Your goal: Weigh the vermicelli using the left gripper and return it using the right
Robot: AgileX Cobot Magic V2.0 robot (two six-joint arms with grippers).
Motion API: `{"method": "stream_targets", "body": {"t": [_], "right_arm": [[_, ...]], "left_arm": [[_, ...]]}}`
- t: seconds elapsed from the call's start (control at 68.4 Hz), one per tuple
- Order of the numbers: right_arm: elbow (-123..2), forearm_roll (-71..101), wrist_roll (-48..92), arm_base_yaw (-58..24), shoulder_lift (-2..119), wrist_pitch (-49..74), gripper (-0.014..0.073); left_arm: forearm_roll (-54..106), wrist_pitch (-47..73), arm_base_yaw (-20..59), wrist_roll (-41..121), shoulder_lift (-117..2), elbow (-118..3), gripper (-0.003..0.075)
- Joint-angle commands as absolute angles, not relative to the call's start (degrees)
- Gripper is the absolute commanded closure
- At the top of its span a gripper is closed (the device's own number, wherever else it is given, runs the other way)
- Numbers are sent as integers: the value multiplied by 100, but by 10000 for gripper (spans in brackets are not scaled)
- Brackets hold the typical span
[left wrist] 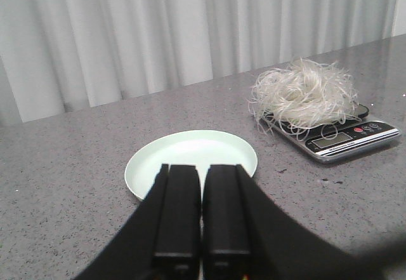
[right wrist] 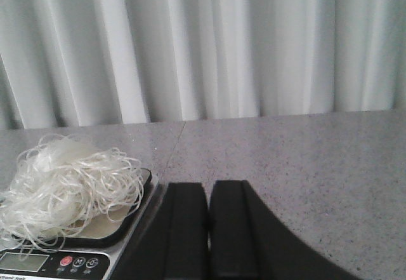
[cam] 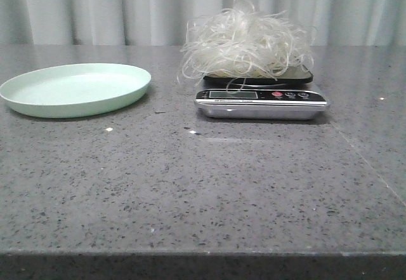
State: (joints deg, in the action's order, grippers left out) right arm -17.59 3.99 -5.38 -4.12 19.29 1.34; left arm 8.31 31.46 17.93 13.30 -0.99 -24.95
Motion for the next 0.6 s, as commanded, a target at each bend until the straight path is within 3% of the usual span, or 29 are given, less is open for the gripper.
{"method": "stream_targets", "body": {"t": [0.0,0.146,0.205,0.293,0.307,0.395,0.585], "right_arm": [[-1977,430,-505,-378,2317,-472,428],[-2038,430,-505,-384,2526,-499,418],[-2173,423,-505,-384,2584,-335,377],[-2600,375,-505,-396,2763,150,242],[-2771,336,-505,-418,2839,330,179],[-3421,284,-499,-577,3179,967,68],[-4644,284,-406,-1365,4157,1762,48]], "left_arm": [[869,2749,1786,1280,-196,-2634,586],[869,2749,1786,1280,-196,-2634,586],[869,2749,1786,1280,-196,-2634,586],[869,2749,1786,1280,-196,-2634,586],[869,2749,1786,1280,-196,-2634,586],[869,2749,1786,1280,-196,-2634,586],[869,2749,1786,1280,-196,-2634,586]]}}
